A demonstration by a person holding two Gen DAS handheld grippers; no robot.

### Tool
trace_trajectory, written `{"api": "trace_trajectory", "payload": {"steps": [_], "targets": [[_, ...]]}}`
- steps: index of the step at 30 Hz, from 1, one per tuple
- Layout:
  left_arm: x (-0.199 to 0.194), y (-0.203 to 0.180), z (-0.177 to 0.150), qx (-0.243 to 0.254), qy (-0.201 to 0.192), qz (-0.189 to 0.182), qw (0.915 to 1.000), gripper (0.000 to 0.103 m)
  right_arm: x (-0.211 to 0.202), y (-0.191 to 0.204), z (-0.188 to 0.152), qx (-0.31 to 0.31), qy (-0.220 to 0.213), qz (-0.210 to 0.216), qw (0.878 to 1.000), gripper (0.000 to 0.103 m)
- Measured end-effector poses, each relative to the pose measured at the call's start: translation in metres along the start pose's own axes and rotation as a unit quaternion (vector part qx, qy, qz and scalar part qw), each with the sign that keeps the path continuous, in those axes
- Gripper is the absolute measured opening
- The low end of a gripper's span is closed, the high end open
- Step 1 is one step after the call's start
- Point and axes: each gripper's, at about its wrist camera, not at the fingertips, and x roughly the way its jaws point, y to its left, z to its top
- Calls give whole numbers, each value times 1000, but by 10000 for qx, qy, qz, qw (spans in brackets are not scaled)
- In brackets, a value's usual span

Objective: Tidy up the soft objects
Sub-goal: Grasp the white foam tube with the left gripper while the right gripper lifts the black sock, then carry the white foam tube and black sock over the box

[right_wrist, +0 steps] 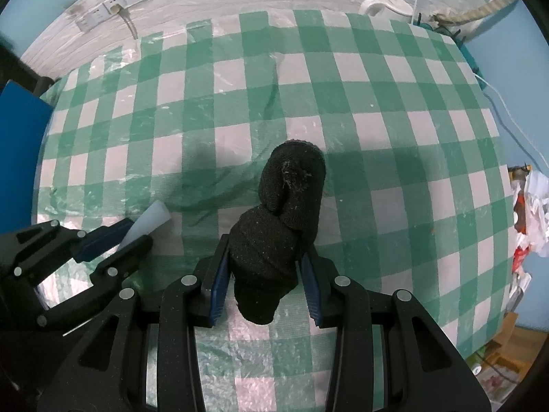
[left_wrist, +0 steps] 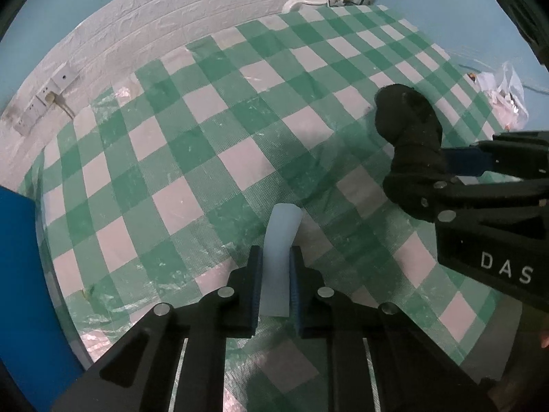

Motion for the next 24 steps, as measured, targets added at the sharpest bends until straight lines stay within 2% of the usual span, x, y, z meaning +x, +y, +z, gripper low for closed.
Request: {"api": "trace_trajectory", "payload": {"steps": [9,24], "targets": [[-17,18,-2,-194,-101,57,9997,14,-8,10,-5,-178,-78,-16,9998,37],[-55,46,-4,-329,-424,510,9973,14,-43,39,-15,-723,-391,-75,9966,37]]}}
